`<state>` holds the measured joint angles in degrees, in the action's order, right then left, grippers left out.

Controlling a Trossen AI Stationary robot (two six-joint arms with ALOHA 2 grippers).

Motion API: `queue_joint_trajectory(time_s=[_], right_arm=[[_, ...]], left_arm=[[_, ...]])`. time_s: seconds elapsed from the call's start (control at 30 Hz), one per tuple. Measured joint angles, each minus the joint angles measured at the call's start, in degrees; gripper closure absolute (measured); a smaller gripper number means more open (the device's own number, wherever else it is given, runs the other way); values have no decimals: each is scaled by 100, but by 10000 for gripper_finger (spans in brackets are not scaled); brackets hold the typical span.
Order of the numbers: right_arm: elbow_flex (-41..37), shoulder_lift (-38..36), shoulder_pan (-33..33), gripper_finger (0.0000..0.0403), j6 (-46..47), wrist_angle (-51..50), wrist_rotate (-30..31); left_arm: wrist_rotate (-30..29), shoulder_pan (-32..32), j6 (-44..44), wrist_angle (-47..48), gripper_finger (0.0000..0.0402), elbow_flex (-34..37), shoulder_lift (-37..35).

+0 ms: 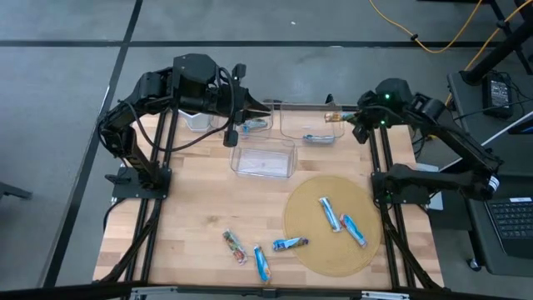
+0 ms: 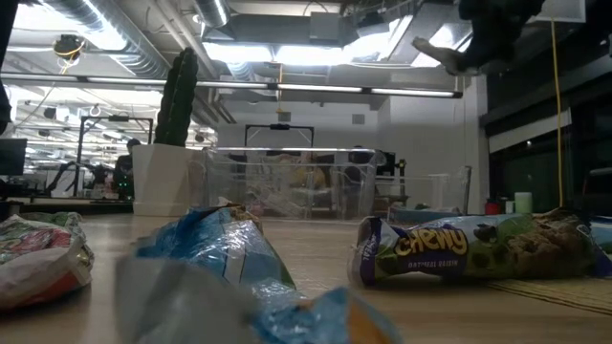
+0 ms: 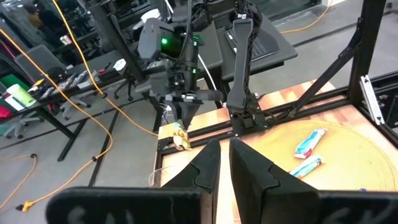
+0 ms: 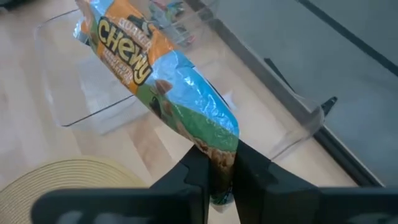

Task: Pick and place Granola Bars by type
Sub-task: Put the yellow granola bar into the bottom transparent bin

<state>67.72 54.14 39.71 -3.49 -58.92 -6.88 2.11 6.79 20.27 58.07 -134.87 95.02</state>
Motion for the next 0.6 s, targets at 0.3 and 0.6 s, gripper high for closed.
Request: queue_joint_trajectory(time_s=[0.3, 0.6], right_arm=[[867, 885, -802, 348, 9, 206, -271], [2872, 2346, -1756, 348, -456, 137, -215]], left_arm=[[24, 0, 1, 1, 371, 0, 0], [24, 0, 1, 1, 373, 0, 0]])
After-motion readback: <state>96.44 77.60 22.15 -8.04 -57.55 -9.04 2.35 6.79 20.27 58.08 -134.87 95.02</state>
